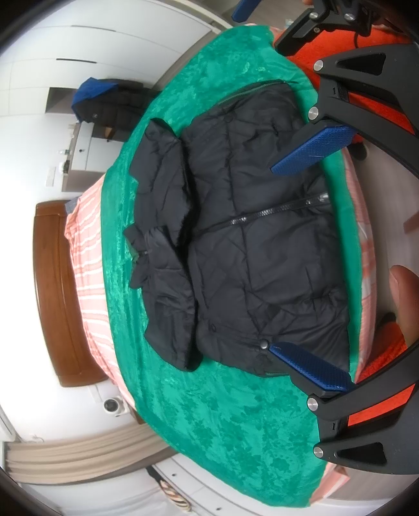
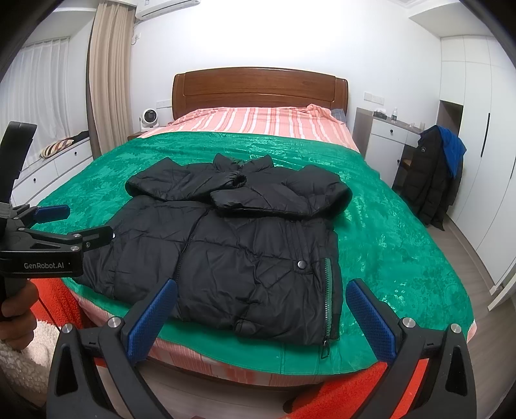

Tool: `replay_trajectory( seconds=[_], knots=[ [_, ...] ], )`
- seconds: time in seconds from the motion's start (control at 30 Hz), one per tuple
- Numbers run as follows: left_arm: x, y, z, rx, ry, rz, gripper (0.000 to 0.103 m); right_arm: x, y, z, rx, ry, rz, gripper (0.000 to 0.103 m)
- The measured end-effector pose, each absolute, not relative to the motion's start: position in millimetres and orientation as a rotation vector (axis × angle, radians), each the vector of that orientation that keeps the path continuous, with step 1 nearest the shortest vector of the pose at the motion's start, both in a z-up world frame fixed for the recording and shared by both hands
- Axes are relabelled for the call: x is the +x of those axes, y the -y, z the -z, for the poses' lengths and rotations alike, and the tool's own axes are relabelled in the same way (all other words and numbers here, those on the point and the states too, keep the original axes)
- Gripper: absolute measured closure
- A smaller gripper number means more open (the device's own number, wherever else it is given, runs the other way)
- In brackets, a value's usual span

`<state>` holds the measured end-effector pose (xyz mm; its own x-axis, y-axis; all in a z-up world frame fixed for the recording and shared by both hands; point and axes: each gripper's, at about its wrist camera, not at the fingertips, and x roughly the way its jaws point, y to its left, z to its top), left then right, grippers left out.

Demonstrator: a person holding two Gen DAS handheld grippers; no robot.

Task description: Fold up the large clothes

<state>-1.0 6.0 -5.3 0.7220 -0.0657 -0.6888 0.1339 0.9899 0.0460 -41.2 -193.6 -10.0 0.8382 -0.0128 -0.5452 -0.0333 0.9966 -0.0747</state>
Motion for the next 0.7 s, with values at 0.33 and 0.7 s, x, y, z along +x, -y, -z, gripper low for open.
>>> replay_trajectory(
  seconds=[0.33, 0.7],
  knots=[
    [-0.9, -7.0, 5.6, 0.097, -0.760, 0.109, 0.000, -40.7, 193.6, 10.3, -0.081, -0.577, -0.011, 0.000],
    [-0.9, -6.9, 7.7, 0.102, -0.764, 0.106, 0.000, -41.1, 193.8, 10.2, -0.078, -0.575, -0.012, 0.000]
  ],
)
